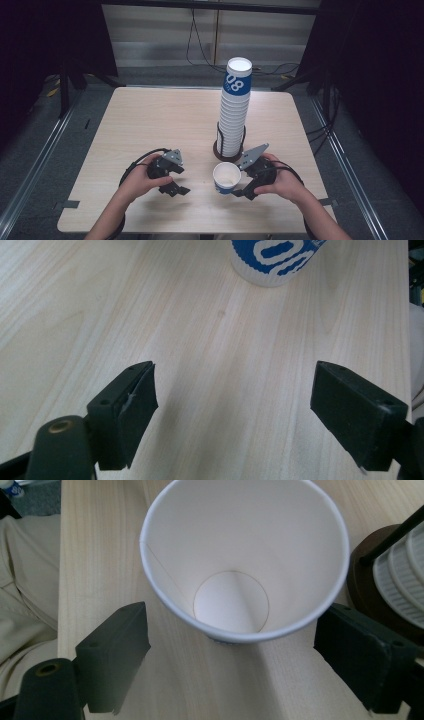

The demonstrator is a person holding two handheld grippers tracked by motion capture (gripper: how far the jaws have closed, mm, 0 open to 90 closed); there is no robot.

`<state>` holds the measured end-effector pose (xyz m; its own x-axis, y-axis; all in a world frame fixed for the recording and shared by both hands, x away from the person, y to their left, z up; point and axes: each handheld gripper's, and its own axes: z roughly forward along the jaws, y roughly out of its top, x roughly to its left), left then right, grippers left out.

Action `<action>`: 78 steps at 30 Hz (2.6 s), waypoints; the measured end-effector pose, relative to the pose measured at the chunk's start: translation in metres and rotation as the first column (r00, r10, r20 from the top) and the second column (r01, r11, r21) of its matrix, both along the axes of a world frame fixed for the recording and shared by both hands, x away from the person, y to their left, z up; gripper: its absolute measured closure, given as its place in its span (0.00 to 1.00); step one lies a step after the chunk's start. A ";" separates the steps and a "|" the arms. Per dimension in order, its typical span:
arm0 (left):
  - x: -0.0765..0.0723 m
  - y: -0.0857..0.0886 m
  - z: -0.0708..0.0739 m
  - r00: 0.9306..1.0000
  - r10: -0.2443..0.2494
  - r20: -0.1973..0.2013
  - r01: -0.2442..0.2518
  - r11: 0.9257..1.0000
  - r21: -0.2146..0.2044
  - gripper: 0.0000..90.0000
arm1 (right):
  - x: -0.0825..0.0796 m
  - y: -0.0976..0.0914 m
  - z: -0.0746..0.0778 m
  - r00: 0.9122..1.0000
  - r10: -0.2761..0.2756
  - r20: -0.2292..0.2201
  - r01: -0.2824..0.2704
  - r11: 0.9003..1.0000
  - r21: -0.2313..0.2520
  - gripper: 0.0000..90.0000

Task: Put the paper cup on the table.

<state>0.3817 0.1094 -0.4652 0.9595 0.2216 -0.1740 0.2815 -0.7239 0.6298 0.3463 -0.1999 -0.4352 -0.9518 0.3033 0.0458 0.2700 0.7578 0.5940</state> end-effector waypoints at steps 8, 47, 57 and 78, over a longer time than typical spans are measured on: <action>0.003 0.004 0.003 1.000 0.014 0.004 -0.014 1.000 0.003 0.21 | -0.007 -0.014 -0.007 0.999 -0.041 -0.006 0.041 0.998 0.057 0.15; 0.010 0.051 -0.011 0.989 0.145 -0.008 -0.145 0.989 -0.023 0.21 | -0.020 -0.085 -0.035 0.962 -0.272 -0.010 0.269 0.943 0.195 0.15; 0.014 0.069 -0.017 0.984 0.179 -0.013 -0.179 0.984 -0.024 0.21 | -0.023 -0.095 -0.037 0.950 -0.313 0.001 0.306 0.929 0.208 0.15; 0.021 0.107 -0.033 0.973 0.231 0.007 -0.231 0.973 -0.024 0.21 | -0.022 -0.115 -0.048 0.922 -0.388 0.009 0.377 0.901 0.214 0.15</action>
<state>0.4030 0.2168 -0.4979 0.8846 0.4334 -0.1723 0.4329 -0.6255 0.6491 0.3245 -0.3148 -0.4828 -0.7671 0.6335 0.1010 0.4803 0.4628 0.7451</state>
